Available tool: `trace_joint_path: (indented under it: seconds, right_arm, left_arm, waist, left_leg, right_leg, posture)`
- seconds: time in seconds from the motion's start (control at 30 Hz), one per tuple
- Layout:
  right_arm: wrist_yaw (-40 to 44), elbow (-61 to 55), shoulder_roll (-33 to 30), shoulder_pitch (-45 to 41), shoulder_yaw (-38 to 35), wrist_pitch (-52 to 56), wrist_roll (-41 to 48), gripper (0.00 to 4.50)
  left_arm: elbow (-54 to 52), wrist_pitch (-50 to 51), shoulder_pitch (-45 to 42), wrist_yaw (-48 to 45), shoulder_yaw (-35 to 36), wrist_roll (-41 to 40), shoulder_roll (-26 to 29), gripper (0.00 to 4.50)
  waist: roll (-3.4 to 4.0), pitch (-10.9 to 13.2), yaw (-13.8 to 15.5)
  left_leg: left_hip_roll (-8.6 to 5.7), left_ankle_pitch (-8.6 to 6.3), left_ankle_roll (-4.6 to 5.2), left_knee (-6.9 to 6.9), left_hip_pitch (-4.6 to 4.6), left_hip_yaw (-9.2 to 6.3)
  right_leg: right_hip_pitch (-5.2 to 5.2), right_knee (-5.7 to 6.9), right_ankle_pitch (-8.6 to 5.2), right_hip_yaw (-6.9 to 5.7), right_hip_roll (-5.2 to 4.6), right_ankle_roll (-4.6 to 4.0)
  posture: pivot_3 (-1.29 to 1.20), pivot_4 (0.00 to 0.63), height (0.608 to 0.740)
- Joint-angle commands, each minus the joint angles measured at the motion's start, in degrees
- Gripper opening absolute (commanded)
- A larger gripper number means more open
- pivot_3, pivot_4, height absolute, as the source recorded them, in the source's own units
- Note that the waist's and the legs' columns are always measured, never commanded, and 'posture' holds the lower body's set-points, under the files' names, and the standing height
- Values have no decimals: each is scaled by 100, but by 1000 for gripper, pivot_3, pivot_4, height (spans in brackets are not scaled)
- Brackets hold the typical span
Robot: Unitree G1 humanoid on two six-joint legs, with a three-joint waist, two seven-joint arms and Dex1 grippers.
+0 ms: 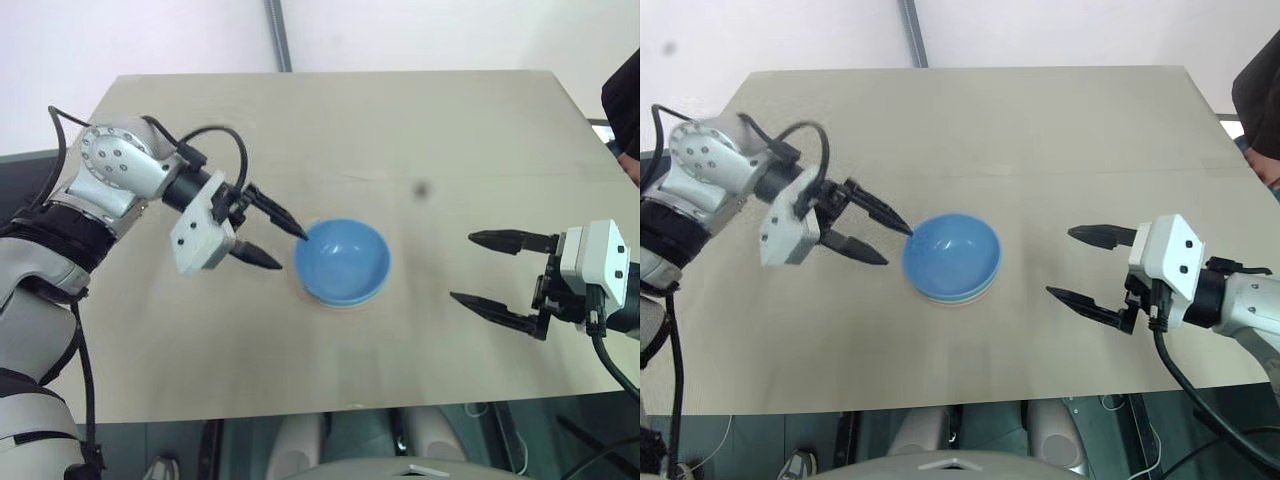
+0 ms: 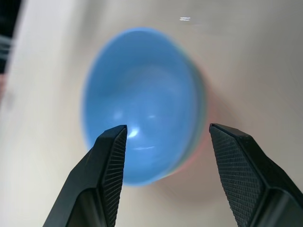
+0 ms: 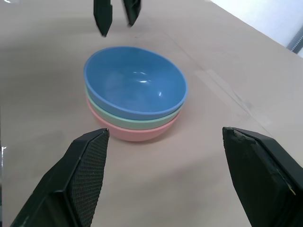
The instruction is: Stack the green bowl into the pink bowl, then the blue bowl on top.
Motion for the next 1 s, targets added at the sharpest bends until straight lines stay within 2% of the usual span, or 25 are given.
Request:
trace_joint_path:
  seconds: [0.03, 0.17, 0.27, 0.4, 0.47, 0.53, 0.63, 0.7, 0.83, 1.0]
  right_arm:
    - [-608, -113, 163, -301, 217, 349, 324, 4173]
    - [-846, -55, 234, -422, 466, 474, 265, 4173]
    - [-828, 40, 206, -407, 554, 401, 107, 4173]
    - [-626, 232, 314, -236, 439, 97, 26, 4173]
    - [-462, 280, 287, -23, 275, -29, -5, 4173]
    - [-215, 289, 248, 335, -25, -180, -19, 4173]
    - [185, 262, 241, 985, -574, -377, 8, 4173]
    - [405, 219, 268, 1385, -918, -439, 72, 4173]
    - [681, 173, 293, 1873, -1250, -577, 60, 4173]
    - [895, 274, 312, 2300, -1574, -730, -91, 4173]
  left_arm:
    - [-778, 2053, 589, 1438, 1147, 190, 527, 3027]
    - [-2116, 3362, 2359, 2584, 2281, -167, 1135, 3027]
    - [-3027, 3906, 4001, 3362, 3330, -399, 1300, 3027]
    - [-4142, 4921, 6525, 3540, 4988, -1059, 1027, 3027]
    - [-4354, 5259, 7348, 3271, 5710, -1173, 785, 3027]
    - [-4389, 5242, 7983, 2942, 6333, -950, 467, 3027]
    - [-4350, 5056, 8459, 2535, 7064, -736, -85, 3027]
    - [-4265, 5281, 8639, 2323, 7378, -744, -264, 3027]
    - [-4046, 5059, 8375, 2226, 7678, -738, -926, 3027]
    - [-3796, 4993, 8101, 1975, 7727, -569, -1312, 3027]
  waist:
    - [0, 0, -43]
    - [8, 1, -72]
    - [8, 1, -46]
    - [5, 2, 25]
    - [5, 2, 101]
    - [5, 2, 153]
    - [6, 1, 205]
    - [2, -1, 236]
    - [3, -5, 252]
    - [-1, -10, 252]
  left_leg:
    - [2, 0, 0, 0, 1, -4]
    - [14, 3, -6, -10, 11, -14]
    - [17, 3, -6, -15, 5, -17]
    - [21, -2, 2, -16, 4, -11]
    - [19, -5, 7, -19, 7, -5]
    - [16, -5, 7, -19, 8, 10]
    - [10, -5, 8, -23, 15, 14]
    - [6, -6, 8, -23, 16, 17]
    - [8, -6, 9, -23, 30, 23]
    - [9, -6, 9, -23, 45, 23]
  right_leg:
    - [-1, 3, 0, 1, 1, 0]
    - [-5, 3, -1, 17, 2, 1]
    - [-10, -1, 0, 15, -2, 1]
    - [-7, -6, 0, 17, -12, 1]
    - [-3, -7, 0, 15, -13, 1]
    - [1, -7, 0, 6, -10, 0]
    - [12, -16, 0, 2, -10, 0]
    - [14, -18, 0, 4, -10, 0]
    - [22, -16, 0, 10, -8, 0]
    - [37, -20, 1, 11, -4, 0]
  posture:
    - [0, 150, 740]
    - [0, 150, 740]
    - [0, 150, 740]
    - [0, 150, 740]
    - [0, 150, 740]
    - [0, 150, 740]
    - [0, 150, 740]
    - [0, 150, 740]
    - [0, 150, 740]
    - [0, 150, 740]
